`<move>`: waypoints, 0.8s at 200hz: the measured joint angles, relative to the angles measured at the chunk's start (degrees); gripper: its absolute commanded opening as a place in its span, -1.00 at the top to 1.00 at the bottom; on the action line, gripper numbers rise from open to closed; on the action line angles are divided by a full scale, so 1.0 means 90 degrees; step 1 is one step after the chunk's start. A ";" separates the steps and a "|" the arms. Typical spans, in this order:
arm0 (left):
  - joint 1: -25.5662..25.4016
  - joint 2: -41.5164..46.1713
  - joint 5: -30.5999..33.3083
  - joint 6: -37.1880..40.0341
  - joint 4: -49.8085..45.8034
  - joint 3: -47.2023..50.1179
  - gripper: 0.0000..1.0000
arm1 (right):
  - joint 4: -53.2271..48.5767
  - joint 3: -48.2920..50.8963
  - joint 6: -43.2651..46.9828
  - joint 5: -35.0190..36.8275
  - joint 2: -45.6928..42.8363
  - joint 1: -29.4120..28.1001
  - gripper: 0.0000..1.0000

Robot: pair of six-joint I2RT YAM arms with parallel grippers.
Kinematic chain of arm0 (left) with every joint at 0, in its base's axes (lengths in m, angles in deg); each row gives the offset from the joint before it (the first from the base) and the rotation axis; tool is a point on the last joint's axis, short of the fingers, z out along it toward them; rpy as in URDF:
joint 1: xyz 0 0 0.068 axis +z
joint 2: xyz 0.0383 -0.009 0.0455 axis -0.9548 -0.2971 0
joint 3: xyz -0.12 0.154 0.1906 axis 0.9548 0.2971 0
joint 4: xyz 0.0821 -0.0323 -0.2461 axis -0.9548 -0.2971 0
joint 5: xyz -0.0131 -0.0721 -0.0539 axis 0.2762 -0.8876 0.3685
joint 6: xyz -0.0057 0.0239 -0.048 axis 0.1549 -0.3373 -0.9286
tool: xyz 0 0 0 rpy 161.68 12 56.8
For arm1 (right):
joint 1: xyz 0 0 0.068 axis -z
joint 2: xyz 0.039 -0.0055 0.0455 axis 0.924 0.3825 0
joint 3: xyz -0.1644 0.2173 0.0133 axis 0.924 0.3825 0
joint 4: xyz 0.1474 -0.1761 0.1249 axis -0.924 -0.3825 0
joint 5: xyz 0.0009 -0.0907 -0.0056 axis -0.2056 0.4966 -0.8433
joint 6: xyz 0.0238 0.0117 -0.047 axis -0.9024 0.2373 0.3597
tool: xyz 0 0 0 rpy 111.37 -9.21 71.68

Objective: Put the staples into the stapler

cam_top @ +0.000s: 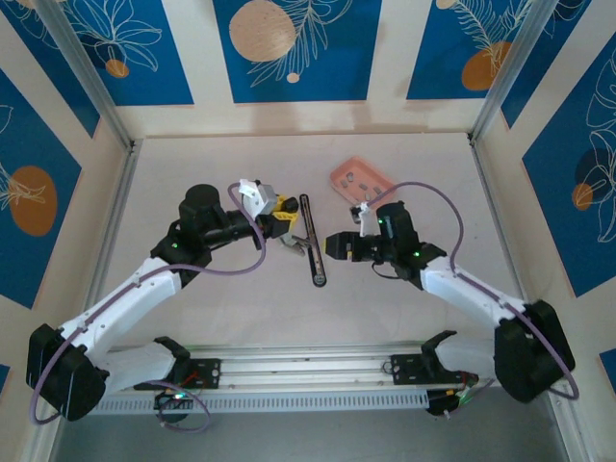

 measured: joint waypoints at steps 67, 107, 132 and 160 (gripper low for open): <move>0.0000 -0.0002 0.0044 -0.0350 0.0328 -0.0092 1.00 | -0.0262 -0.0787 0.3657 -0.0593 -0.0486 0.0046 -0.35; 0.0000 -0.0002 -0.0019 -0.0714 0.0882 -0.0092 1.00 | -0.0301 -0.1122 0.5119 -0.0823 0.0041 -0.0148 -0.35; 0.0000 -0.0015 -0.0136 -0.0916 0.1212 -0.0092 1.00 | -0.0172 -0.1122 0.5518 -0.0806 0.0410 -0.0340 -0.33; 0.0000 -0.0092 -0.0248 -0.1154 0.1581 -0.0092 1.00 | 0.0090 -0.1122 0.5656 -0.0622 0.0784 -0.0503 -0.29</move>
